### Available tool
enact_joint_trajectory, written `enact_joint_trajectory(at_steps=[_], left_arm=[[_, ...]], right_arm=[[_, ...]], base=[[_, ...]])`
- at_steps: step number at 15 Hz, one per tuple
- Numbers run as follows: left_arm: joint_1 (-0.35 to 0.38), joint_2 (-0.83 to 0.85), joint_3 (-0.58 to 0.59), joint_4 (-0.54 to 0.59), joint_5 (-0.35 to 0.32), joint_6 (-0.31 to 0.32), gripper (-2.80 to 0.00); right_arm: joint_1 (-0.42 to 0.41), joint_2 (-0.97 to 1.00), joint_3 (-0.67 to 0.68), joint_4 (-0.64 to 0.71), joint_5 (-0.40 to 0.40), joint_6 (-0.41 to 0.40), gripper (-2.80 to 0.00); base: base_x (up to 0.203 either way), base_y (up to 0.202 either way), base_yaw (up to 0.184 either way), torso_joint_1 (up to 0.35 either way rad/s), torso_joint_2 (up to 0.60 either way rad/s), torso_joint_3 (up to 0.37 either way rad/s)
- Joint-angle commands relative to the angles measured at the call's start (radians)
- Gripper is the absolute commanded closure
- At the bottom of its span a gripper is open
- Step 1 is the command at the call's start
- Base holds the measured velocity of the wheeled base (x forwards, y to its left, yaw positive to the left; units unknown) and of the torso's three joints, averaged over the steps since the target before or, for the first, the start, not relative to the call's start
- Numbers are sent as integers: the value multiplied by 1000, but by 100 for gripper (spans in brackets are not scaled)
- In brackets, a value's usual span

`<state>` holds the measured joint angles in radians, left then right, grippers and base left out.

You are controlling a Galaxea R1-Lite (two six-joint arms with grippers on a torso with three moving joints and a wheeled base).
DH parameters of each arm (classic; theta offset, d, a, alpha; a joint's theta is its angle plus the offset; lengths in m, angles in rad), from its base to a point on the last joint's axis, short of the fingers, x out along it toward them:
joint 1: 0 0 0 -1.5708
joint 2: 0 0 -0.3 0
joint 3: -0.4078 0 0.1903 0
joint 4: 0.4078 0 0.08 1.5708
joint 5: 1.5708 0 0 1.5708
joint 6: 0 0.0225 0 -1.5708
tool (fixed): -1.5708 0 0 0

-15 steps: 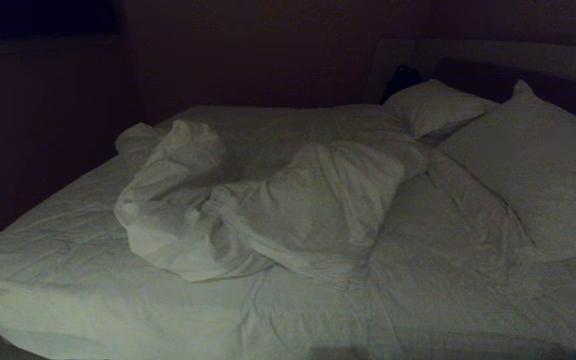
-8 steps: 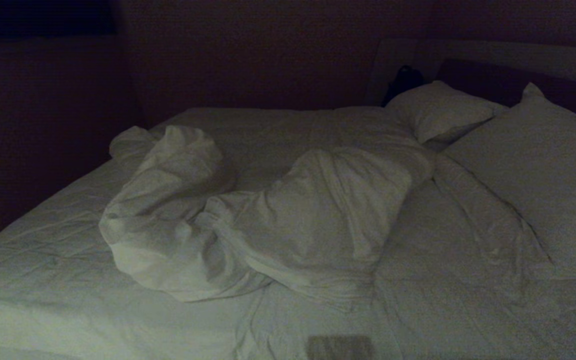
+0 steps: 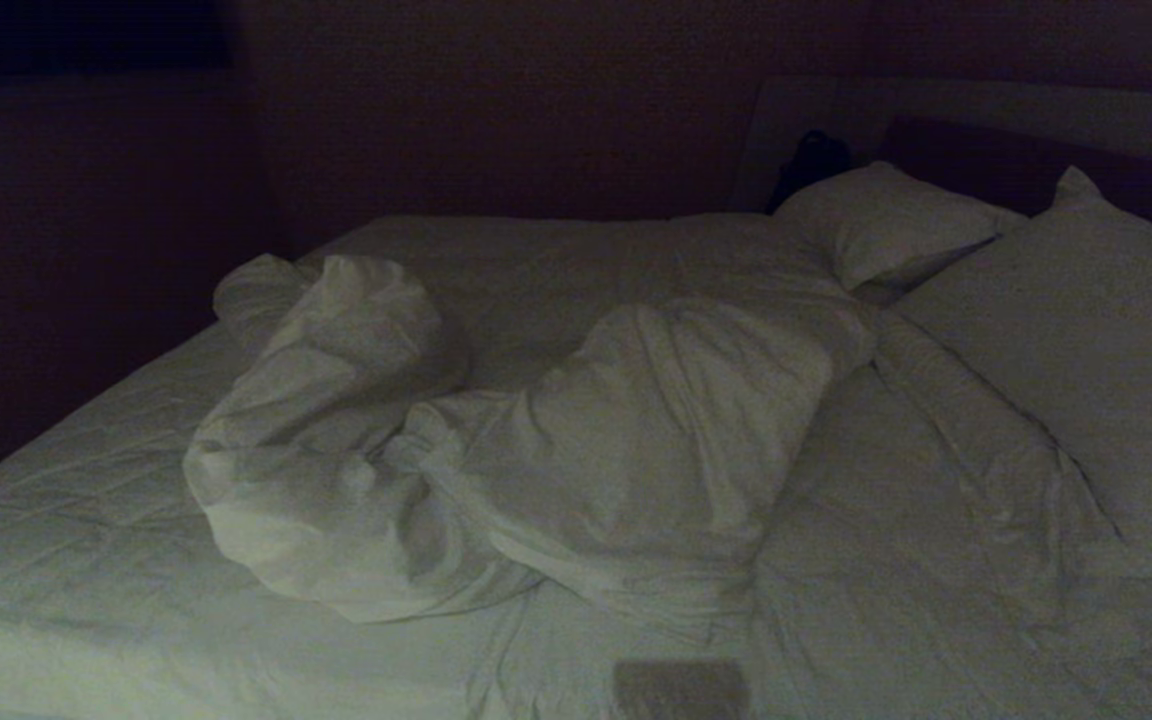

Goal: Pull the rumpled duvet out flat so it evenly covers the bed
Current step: Hold the folded corner of the quilt

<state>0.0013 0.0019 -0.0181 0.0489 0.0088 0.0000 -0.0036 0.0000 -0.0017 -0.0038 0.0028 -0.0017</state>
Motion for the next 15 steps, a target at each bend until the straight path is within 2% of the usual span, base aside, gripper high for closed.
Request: enact_joint_trajectory(at_steps=[1,15], left_arm=[[0,0,1,0,0,0,0],[0,0,0,0,0,0,0]], right_arm=[[-1,0,0,-1,0,0,0],[-1,0,0,1,0,2,0]], base=[[0,0,0,0,0,0],[0,0,0,0,0,0]])
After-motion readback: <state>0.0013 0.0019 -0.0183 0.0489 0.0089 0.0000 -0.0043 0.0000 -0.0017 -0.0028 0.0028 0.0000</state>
